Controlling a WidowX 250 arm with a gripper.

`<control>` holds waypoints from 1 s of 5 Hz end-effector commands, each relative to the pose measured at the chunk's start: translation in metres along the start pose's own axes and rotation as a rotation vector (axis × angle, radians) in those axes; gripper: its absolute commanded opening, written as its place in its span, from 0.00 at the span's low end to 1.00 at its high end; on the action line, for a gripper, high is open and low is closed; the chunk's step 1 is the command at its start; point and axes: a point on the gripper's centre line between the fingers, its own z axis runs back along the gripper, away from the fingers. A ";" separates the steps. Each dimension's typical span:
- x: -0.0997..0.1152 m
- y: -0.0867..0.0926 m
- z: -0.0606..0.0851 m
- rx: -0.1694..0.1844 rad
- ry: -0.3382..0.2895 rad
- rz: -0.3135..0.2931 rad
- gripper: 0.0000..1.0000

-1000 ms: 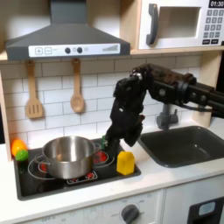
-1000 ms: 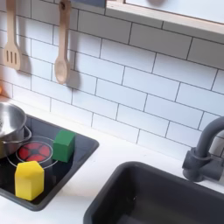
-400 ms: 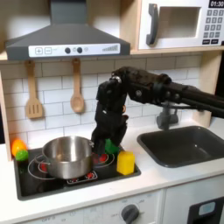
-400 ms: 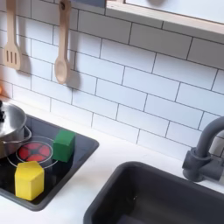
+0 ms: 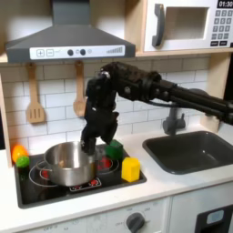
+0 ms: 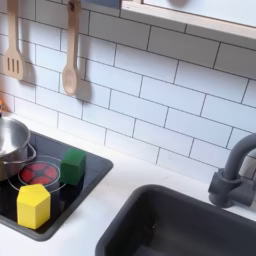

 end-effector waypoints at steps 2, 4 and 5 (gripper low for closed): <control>0.013 0.014 -0.024 0.030 0.086 0.038 1.00; 0.018 0.017 -0.043 0.050 0.146 0.040 1.00; 0.020 0.021 -0.051 0.058 0.168 0.050 1.00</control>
